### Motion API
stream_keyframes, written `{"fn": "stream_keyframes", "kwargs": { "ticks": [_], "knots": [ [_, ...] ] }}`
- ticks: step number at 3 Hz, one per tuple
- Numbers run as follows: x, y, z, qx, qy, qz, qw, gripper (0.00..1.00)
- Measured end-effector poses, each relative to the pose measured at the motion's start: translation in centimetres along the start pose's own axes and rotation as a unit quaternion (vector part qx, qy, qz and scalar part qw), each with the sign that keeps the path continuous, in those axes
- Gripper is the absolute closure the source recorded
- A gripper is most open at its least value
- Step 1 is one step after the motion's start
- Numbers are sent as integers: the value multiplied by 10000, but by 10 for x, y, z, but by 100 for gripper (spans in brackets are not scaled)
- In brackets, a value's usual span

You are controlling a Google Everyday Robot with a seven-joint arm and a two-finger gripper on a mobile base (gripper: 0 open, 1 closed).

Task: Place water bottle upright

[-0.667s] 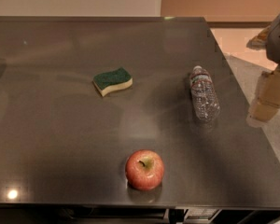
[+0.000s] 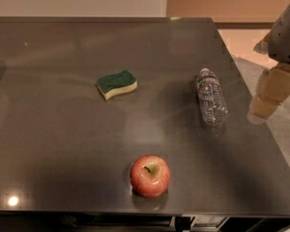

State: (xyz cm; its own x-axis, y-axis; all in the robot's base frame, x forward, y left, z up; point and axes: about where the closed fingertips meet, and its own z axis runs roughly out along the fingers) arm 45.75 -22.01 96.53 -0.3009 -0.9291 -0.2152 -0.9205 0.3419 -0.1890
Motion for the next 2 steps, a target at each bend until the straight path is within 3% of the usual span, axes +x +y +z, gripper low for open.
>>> {"fn": "stream_keyframes", "kwargs": {
  "ticks": [2],
  "knots": [
    [-3, -32, 29, -272, 65, 674, 9973, 0]
  ]
}}
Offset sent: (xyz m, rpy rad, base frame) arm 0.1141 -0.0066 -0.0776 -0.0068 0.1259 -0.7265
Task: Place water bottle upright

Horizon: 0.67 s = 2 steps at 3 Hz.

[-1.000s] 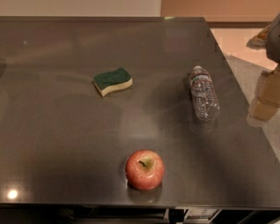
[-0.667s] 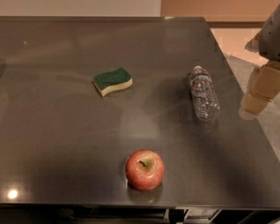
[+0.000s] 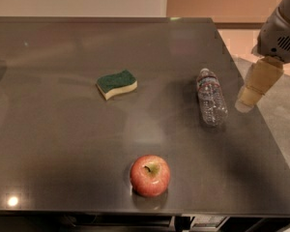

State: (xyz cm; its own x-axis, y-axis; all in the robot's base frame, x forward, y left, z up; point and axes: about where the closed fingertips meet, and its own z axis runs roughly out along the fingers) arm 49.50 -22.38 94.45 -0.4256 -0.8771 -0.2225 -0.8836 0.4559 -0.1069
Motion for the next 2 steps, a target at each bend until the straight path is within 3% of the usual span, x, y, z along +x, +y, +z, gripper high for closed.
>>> {"fn": "stream_keyframes", "kwargs": {
  "ticks": [1, 2],
  "knots": [
    [-15, -31, 33, 290, 313, 600, 9973, 0],
    [-16, -54, 58, 530, 729, 1373, 9864, 0]
  ]
}}
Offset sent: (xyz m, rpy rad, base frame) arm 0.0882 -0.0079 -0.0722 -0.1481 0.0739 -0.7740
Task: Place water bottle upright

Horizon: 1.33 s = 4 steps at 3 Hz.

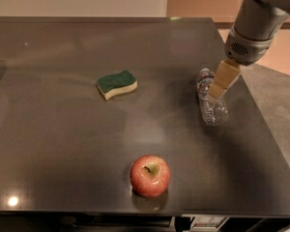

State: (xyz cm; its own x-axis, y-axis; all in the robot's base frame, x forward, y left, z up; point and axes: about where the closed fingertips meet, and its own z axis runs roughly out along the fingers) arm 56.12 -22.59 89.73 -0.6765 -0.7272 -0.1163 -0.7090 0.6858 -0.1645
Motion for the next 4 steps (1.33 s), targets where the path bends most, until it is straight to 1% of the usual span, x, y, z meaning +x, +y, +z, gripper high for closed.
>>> {"fn": "stream_keyframes", "kwargs": {
  "ticks": [1, 2, 3, 4],
  "knots": [
    [-5, -9, 13, 63, 234, 862, 9960, 0],
    [-12, -13, 21, -35, 224, 1838, 9827, 0],
    [-26, -17, 31, -128, 197, 2573, 9660, 0],
    [-43, -20, 46, -208, 265, 3004, 9532, 0]
  ]
}}
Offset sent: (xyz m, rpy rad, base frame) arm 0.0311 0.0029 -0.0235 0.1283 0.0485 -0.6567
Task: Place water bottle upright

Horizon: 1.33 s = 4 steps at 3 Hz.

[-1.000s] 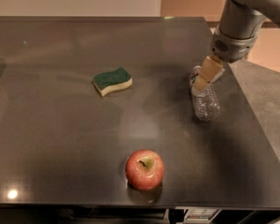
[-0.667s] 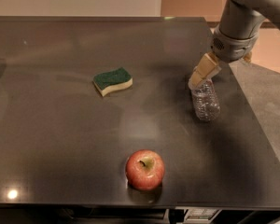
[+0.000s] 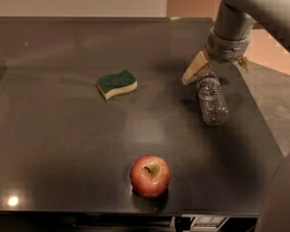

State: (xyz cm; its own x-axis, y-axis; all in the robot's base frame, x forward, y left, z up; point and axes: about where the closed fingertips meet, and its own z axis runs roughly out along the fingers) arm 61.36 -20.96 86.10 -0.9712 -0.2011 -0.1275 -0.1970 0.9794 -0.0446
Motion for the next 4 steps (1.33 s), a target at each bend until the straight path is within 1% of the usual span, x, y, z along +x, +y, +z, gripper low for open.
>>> {"fn": "stream_keyframes", "kwargs": {
  "ticks": [1, 2, 3, 4],
  "knots": [
    [-7, 2, 14, -15, 135, 261, 9996, 0],
    [-7, 3, 21, -16, 256, 414, 9988, 18],
    [-9, 7, 19, -32, 258, 415, 9988, 41],
    [-12, 12, 15, -74, 219, 330, 9992, 64]
  ]
}}
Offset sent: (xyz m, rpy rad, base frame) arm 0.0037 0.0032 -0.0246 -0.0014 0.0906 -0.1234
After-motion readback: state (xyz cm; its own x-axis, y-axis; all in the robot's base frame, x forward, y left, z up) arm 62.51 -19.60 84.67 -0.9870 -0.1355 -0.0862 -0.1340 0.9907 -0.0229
